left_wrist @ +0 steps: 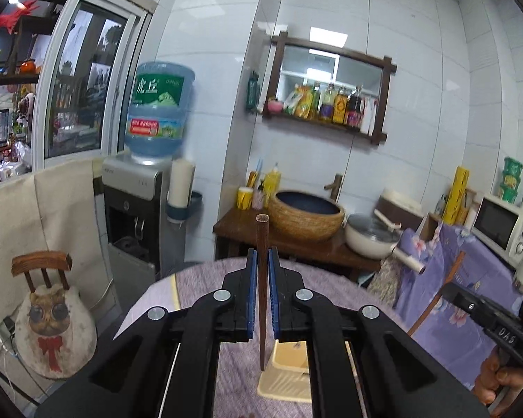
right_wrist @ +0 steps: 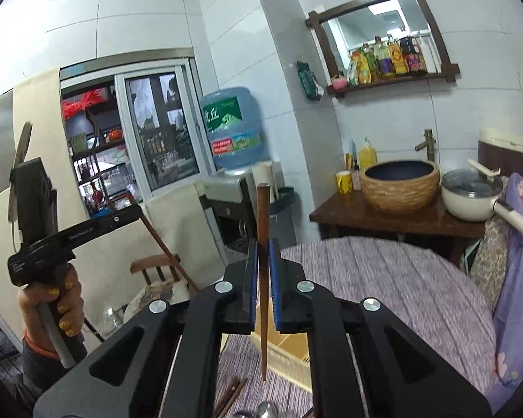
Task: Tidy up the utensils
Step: 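Carry both chopsticks over the cream holder and open both grippers to drop them, then withdraw both open grippers back toward the utensils on the table, then close the left gripper on a wooden chopstick while the right gripper grasps another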
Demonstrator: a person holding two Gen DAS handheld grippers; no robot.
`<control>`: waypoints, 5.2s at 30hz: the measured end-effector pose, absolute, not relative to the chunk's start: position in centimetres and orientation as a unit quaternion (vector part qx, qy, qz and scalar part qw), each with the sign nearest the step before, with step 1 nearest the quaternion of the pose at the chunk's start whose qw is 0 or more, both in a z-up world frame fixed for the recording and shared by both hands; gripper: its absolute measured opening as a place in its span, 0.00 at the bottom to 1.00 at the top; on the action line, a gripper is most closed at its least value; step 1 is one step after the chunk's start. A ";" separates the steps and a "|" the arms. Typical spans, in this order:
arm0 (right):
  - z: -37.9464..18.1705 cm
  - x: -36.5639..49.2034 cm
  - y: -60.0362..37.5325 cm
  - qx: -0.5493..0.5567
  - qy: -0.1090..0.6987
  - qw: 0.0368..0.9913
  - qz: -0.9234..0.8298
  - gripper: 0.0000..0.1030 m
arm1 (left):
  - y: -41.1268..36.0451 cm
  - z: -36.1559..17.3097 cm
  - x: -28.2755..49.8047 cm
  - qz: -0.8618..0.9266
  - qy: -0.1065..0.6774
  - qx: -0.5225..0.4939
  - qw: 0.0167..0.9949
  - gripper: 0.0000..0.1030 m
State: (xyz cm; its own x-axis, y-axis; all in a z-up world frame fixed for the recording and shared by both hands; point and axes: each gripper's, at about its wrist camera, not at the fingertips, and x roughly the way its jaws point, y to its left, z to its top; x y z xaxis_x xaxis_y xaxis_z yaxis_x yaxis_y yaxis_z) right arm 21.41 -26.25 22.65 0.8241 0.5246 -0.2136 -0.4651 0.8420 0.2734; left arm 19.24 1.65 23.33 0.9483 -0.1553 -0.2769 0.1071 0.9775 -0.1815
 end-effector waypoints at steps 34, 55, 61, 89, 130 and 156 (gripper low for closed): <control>12.6 28.2 -25.6 0.101 0.195 0.962 0.162 0.08 | -2.5 10.9 27.3 -0.075 0.269 -0.089 0.956 0.07; 10.1 19.3 -24.3 0.055 0.139 0.978 0.147 0.79 | -0.7 7.9 18.1 -0.052 0.186 -0.068 0.979 0.95; 6.3 17.3 -24.8 0.067 0.169 0.974 0.134 0.80 | 1.3 4.4 16.0 -0.013 0.213 -0.069 0.975 0.95; -6.2 17.9 -22.3 0.081 0.405 0.907 0.088 0.52 | 1.7 -5.7 14.9 -0.010 0.397 -0.038 0.917 0.59; -5.9 20.5 -21.7 0.073 0.427 0.899 0.068 0.37 | -0.9 -6.8 17.4 0.004 0.418 0.028 0.908 0.49; -6.0 24.3 -21.7 0.087 0.431 0.897 0.056 0.11 | -1.6 -6.4 20.2 0.008 0.432 0.031 0.901 0.23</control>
